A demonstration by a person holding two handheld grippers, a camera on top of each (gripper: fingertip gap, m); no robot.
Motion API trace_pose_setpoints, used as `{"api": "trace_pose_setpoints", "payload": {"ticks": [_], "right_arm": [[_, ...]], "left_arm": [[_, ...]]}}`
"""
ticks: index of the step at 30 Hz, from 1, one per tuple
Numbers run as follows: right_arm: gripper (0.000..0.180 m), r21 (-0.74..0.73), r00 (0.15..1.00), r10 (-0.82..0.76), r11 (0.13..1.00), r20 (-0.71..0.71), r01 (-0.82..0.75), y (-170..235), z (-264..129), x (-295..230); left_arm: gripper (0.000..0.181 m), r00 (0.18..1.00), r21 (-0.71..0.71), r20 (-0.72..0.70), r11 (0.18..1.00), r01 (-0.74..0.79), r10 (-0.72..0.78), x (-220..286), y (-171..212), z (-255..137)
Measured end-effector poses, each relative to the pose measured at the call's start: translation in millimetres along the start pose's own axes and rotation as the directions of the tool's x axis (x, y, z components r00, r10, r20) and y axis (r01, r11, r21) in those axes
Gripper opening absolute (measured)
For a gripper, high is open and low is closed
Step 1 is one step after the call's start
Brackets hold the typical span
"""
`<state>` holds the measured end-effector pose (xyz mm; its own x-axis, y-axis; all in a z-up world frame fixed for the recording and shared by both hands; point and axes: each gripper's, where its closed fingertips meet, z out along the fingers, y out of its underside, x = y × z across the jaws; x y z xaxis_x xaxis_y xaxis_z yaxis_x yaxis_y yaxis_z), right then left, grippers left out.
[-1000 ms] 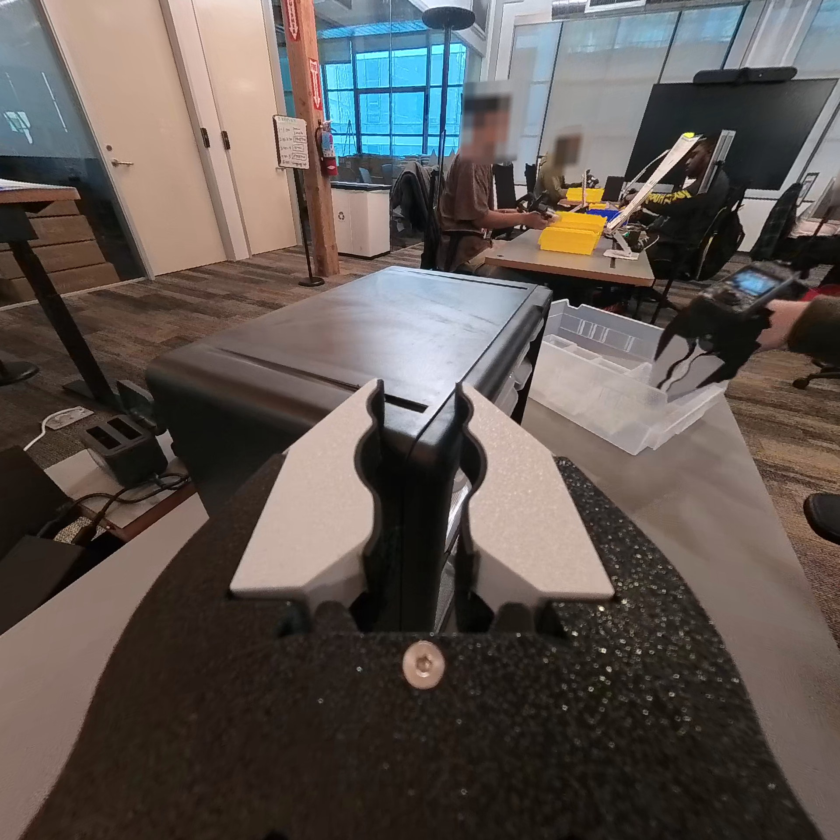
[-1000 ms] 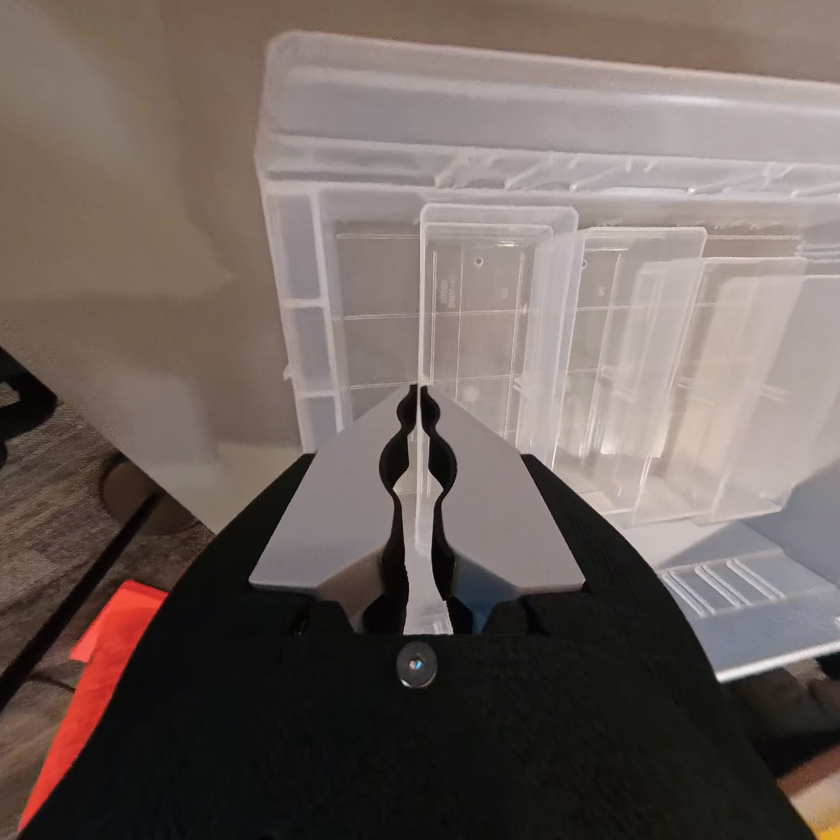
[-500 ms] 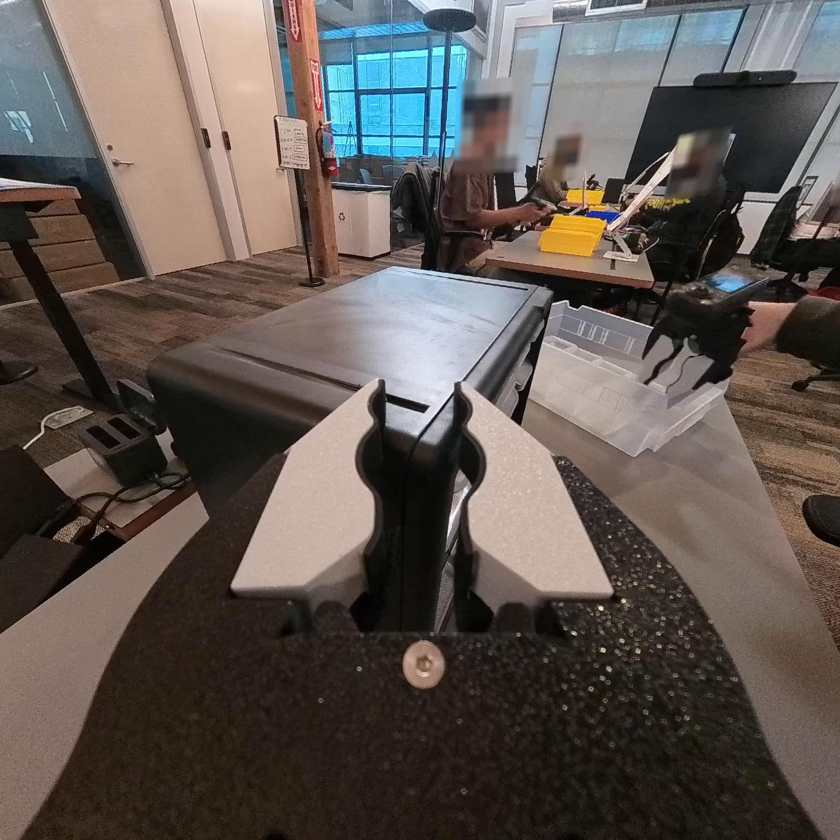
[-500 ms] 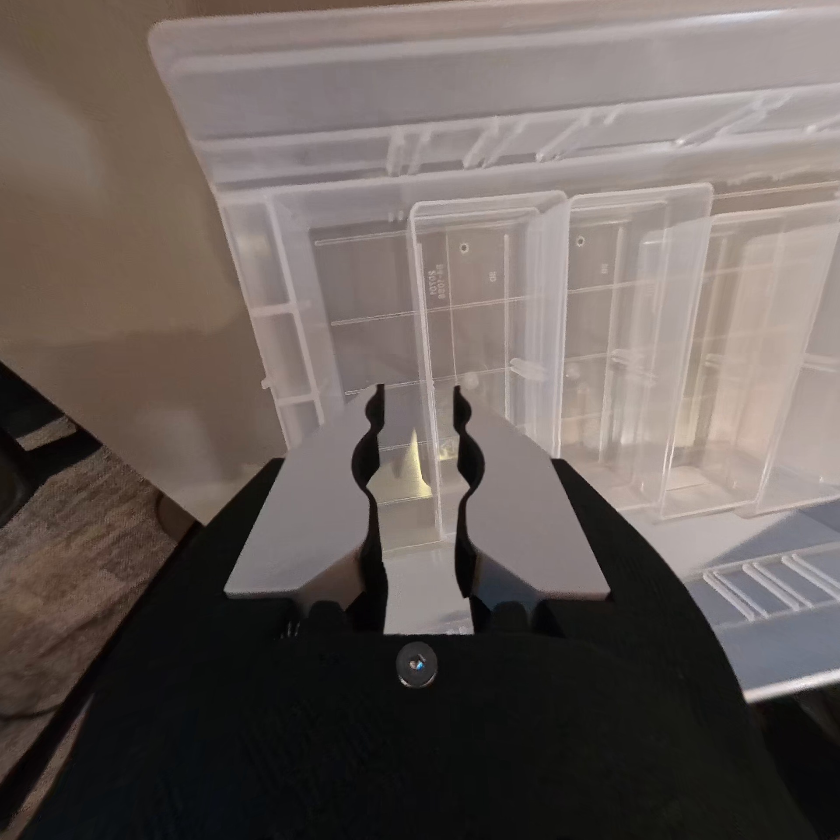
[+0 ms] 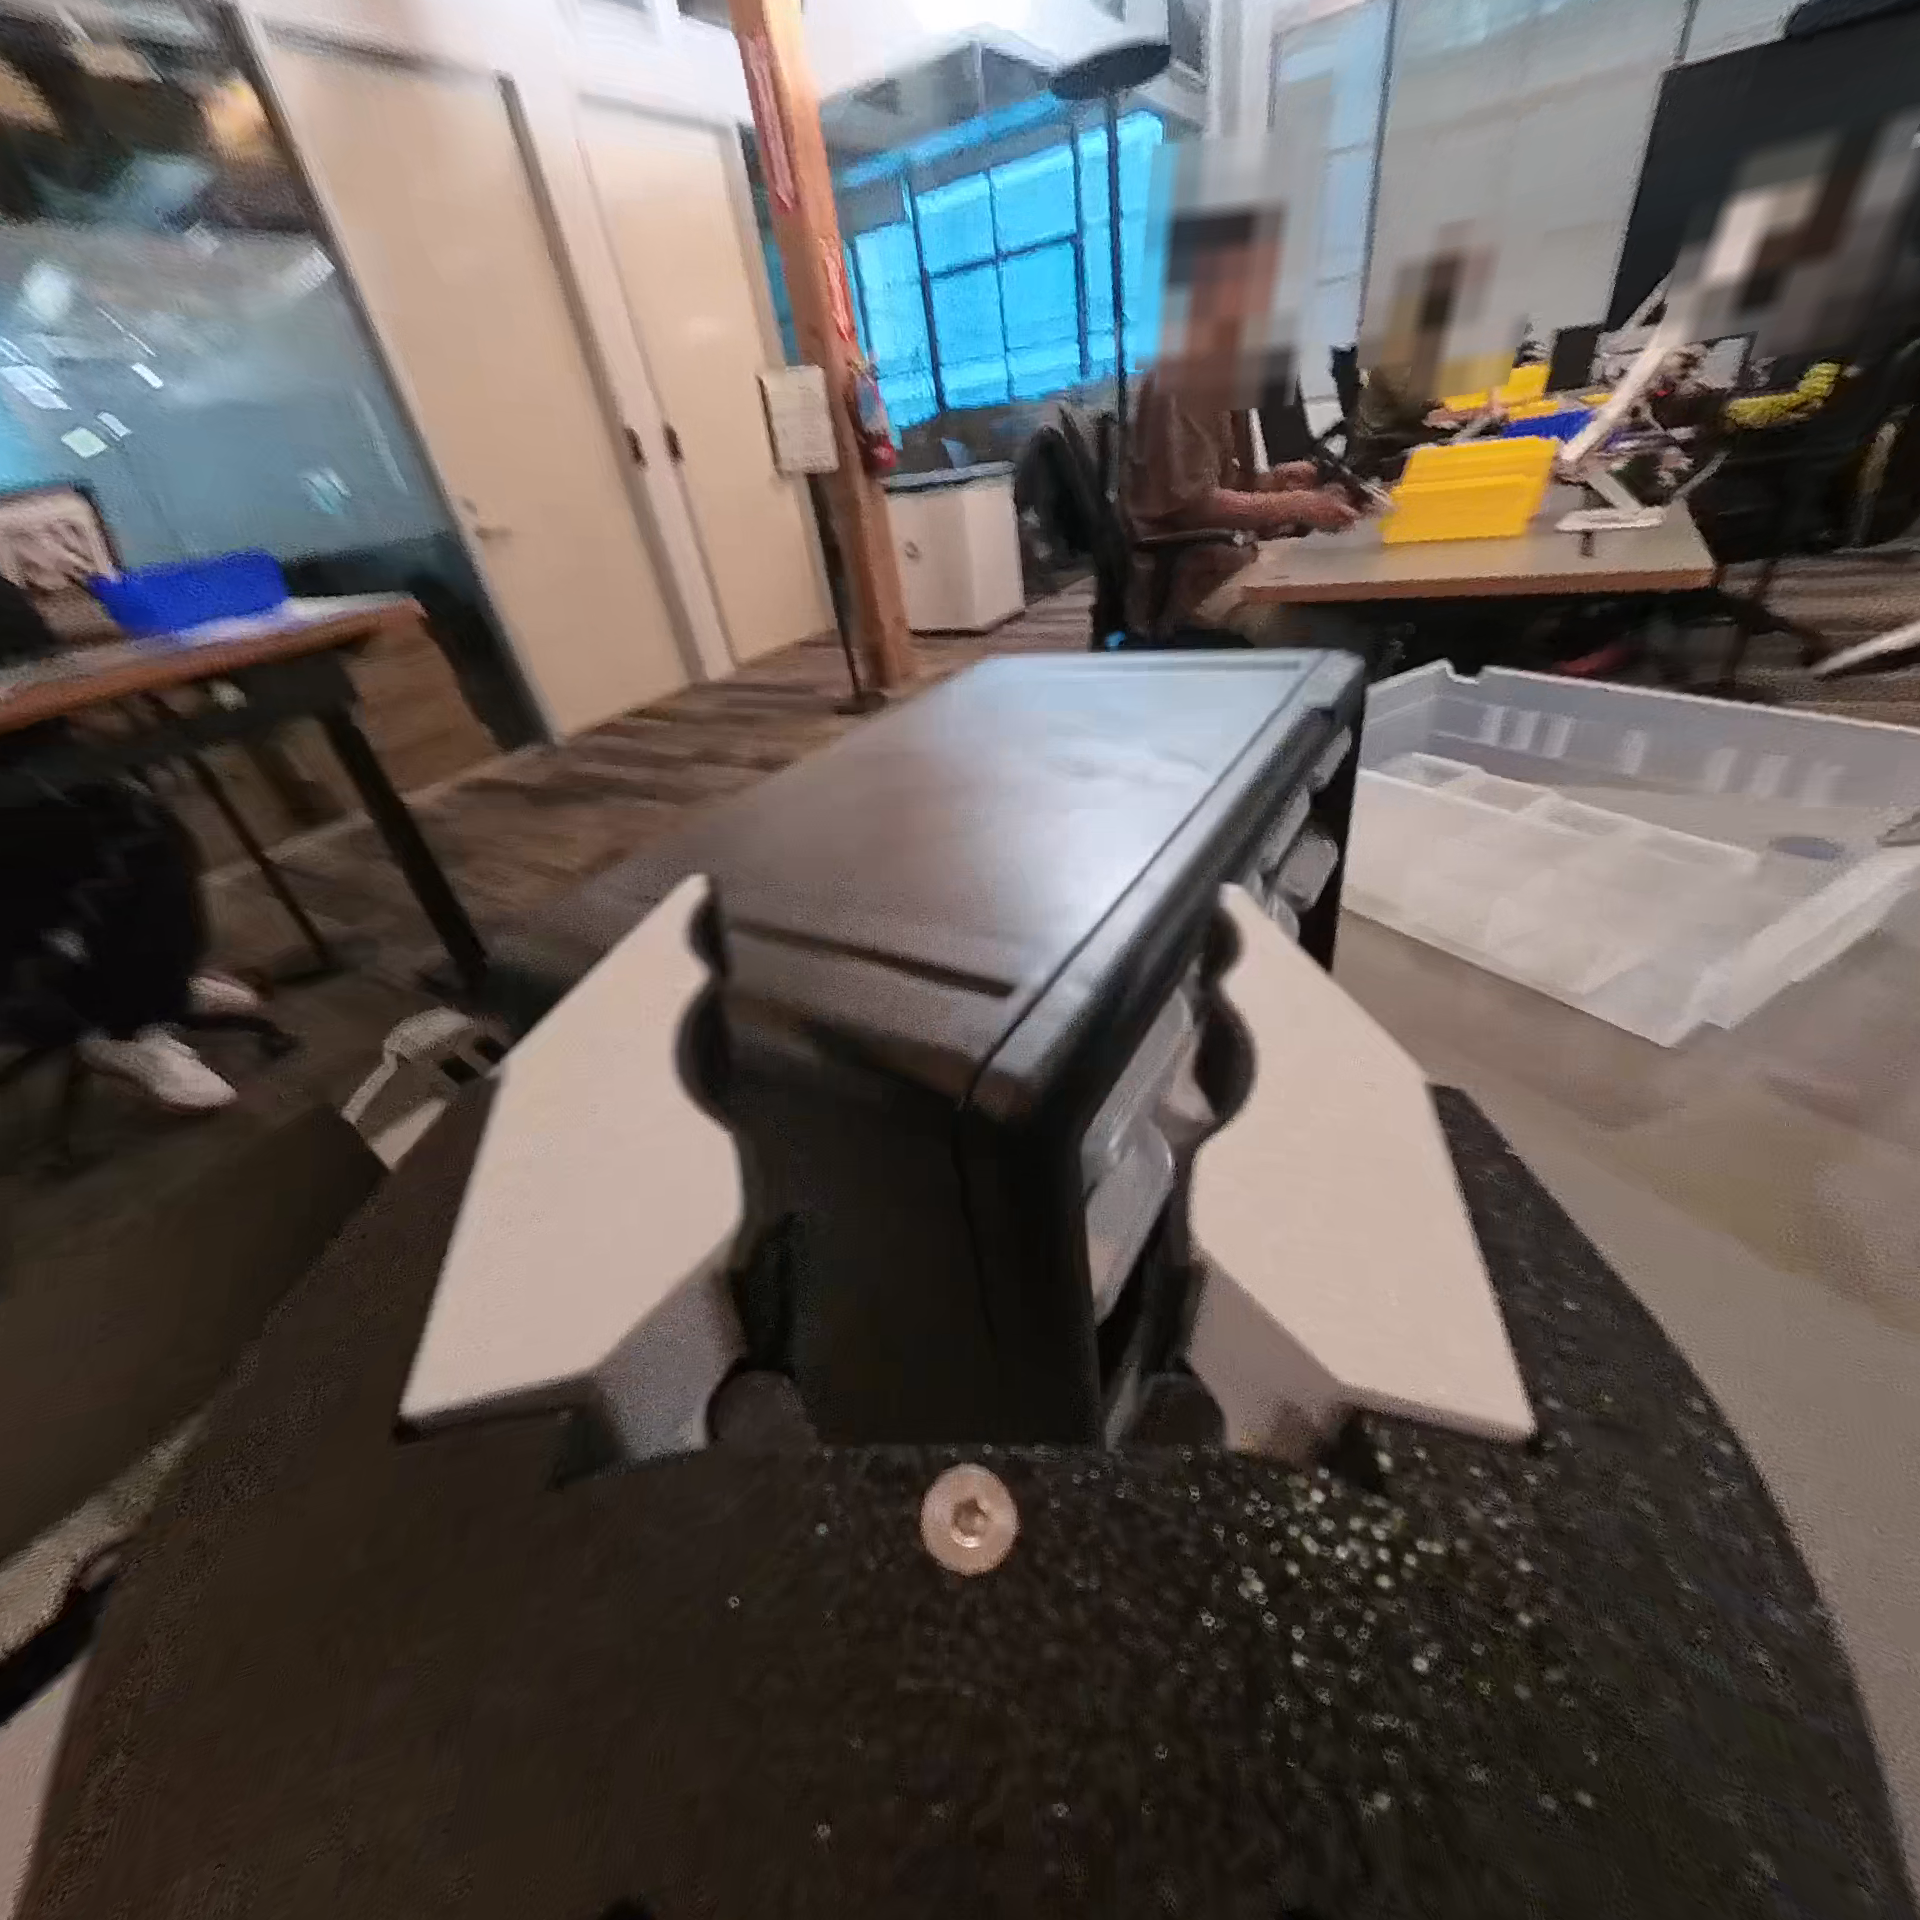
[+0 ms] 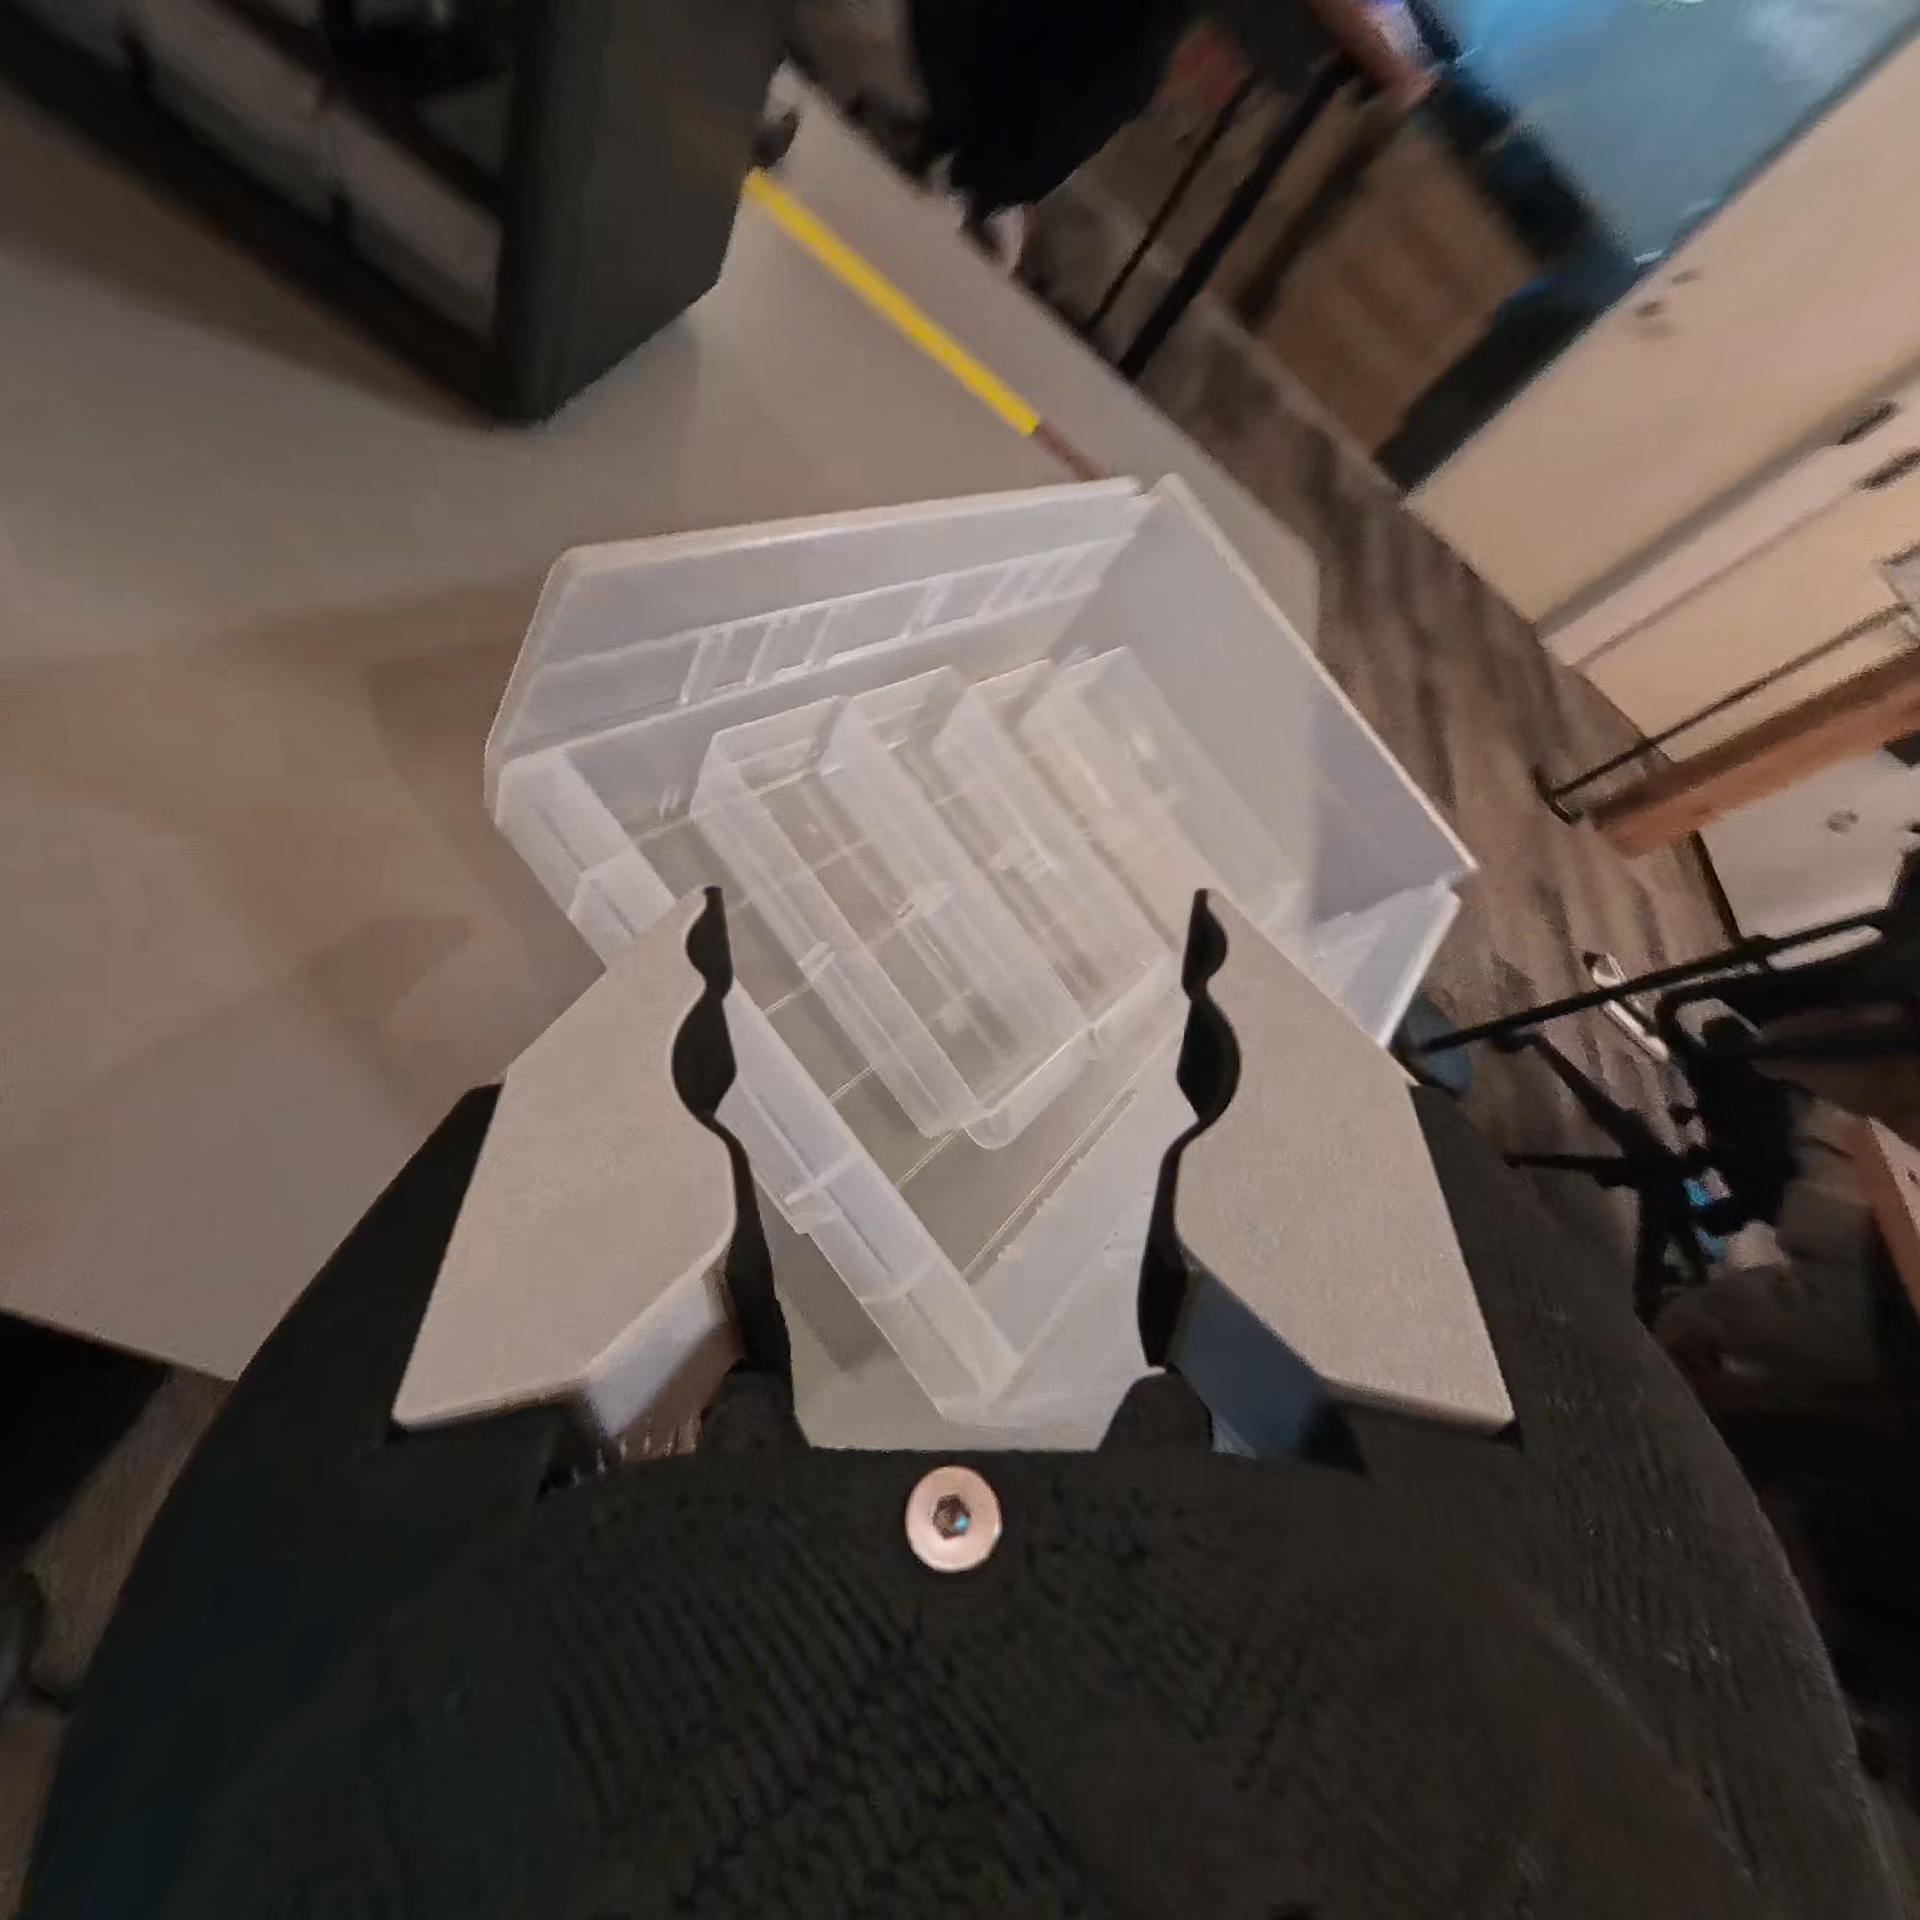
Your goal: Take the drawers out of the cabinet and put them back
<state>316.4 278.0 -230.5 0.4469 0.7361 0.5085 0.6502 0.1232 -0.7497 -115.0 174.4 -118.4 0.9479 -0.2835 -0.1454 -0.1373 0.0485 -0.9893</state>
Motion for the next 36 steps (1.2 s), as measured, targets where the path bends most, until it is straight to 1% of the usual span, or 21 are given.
{"api": "trace_pose_setpoints", "payload": {"ticks": [1, 2, 4, 6, 9, 10, 12, 14, 15, 16, 17, 18, 19, 20, 22, 25, 27, 30, 32, 34, 36], "right_arm": [[0.084, 0.042, 0.997, 0.055, 0.998, -0.046, -0.054, 0.6, -5.7, 5.5], [0.082, 0.081, 0.987, 0.117, 0.991, -0.108, -0.108, 3.3, -10.5, 14.6], [0.075, 0.157, 0.944, 0.230, 0.968, -0.236, -0.197, 13.5, -18.6, 34.3], [0.073, 0.223, 0.877, 0.317, 0.942, -0.360, -0.249, 26.7, -25.5, 51.9], [0.072, 0.289, 0.783, 0.405, 0.910, -0.472, -0.296, 43.8, -33.2, 64.7], [0.068, 0.308, 0.766, 0.427, 0.900, -0.480, -0.309, 47.0, -33.8, 64.8], [0.063, 0.312, 0.760, 0.448, 0.890, -0.471, -0.332, 52.1, -30.6, 63.0], [0.063, 0.273, 0.753, 0.441, 0.897, -0.488, -0.349, 62.6, -25.7, 65.4], [0.063, 0.258, 0.748, 0.443, 0.896, -0.495, -0.361, 67.7, -23.8, 67.3], [0.063, 0.248, 0.740, 0.450, 0.893, -0.499, -0.376, 71.8, -22.3, 69.4], [0.063, 0.242, 0.737, 0.458, 0.889, -0.497, -0.389, 74.6, -20.8, 70.7], [0.062, 0.241, 0.736, 0.466, 0.884, -0.491, -0.400, 76.5, -19.4, 71.3], [0.062, 0.244, 0.735, 0.476, 0.879, -0.484, -0.409, 77.8, -18.0, 71.2], [0.054, 0.249, 0.738, 0.485, 0.875, -0.469, -0.416, 77.9, -16.2, 69.9], [0.048, 0.241, 0.745, 0.497, 0.868, -0.444, -0.435, 78.9, -10.9, 67.1], [0.047, 0.194, 0.751, 0.492, 0.869, -0.442, -0.455, 84.9, -3.0, 65.1], [0.045, 0.170, 0.753, 0.488, 0.870, -0.441, -0.464, 87.7, 0.1, 64.8], [0.041, 0.162, 0.732, 0.535, 0.839, -0.422, -0.520, 90.0, 2.0, 67.1], [0.037, 0.150, 0.718, 0.575, 0.810, -0.391, -0.567, 91.7, 5.1, 64.7], [0.033, 0.134, 0.720, 0.583, 0.803, -0.377, -0.580, 93.0, 7.6, 62.5], [0.024, 0.127, 0.717, 0.603, 0.789, -0.349, -0.601, 93.8, 8.1, 60.9]], "left_arm": [[0.100, 1.000, 0.043, 0.025, 0.999, -0.016, 0.015, 1.4, -11.7, -0.8], [0.106, 0.999, 0.107, 0.040, 0.994, -0.020, 0.016, 5.2, -27.3, -3.0], [0.107, 0.998, 0.247, 0.065, 0.969, -0.016, 0.000, 15.9, -60.8, -11.8], [0.107, 0.996, 0.326, 0.091, 0.945, -0.032, 0.002, 30.0, -83.0, -22.9], [0.102, 0.990, 0.348, 0.130, 0.937, 0.010, -0.059, 51.7, -85.3, -46.1], [0.100, 0.986, 0.346, 0.136, 0.937, 0.047, -0.100, 61.1, -81.9, -55.5], [0.099, 0.984, 0.309, 0.115, 0.947, 0.092, -0.133, 93.7, -69.4, -72.7], [0.104, 0.984, 0.196, 0.164, 0.980, 0.037, -0.070, 120.5, -45.3, -90.8], [0.105, 0.976, 0.132, 0.218, 0.991, -0.022, -0.008, 126.4, -32.8, -103.4], [0.101, 0.957, 0.066, 0.281, 0.994, -0.090, 0.068, 127.8, -21.6, -118.8], [0.093, 0.925, 0.000, 0.353, 0.989, -0.149, 0.140, 124.7, -12.3, -136.8], [0.086, 0.886, -0.054, 0.423, 0.981, -0.184, 0.189, 119.5, -5.4, -156.0], [0.085, 0.850, -0.093, 0.481, 0.977, -0.193, 0.213, 114.2, 0.1, -174.7], [0.085, 0.817, -0.121, 0.534, 0.976, -0.181, 0.218, 107.7, 5.9, -192.6], [0.084, 0.749, -0.190, 0.623, 0.973, -0.133, 0.224, 91.3, 23.0, -225.0], [0.100, 0.652, -0.293, 0.720, 0.956, -0.027, 0.239, 65.8, 54.1, -264.7], [0.104, 0.613, -0.317, 0.757, 0.948, 0.042, 0.226, 56.6, 73.3, -281.5], [0.105, 0.634, -0.293, 0.760, 0.945, 0.143, 0.140, 55.6, 101.2, -282.7], [0.105, 0.645, -0.333, 0.752, 0.923, 0.195, 0.135, 51.7, 120.5, -279.4], [0.097, 0.648, -0.384, 0.748, 0.890, 0.247, 0.143, 45.3, 138.0, -277.8], [0.088, 0.638, -0.406, 0.763, 0.849, 0.340, 0.109, 38.7, 156.0, -278.6]]}}
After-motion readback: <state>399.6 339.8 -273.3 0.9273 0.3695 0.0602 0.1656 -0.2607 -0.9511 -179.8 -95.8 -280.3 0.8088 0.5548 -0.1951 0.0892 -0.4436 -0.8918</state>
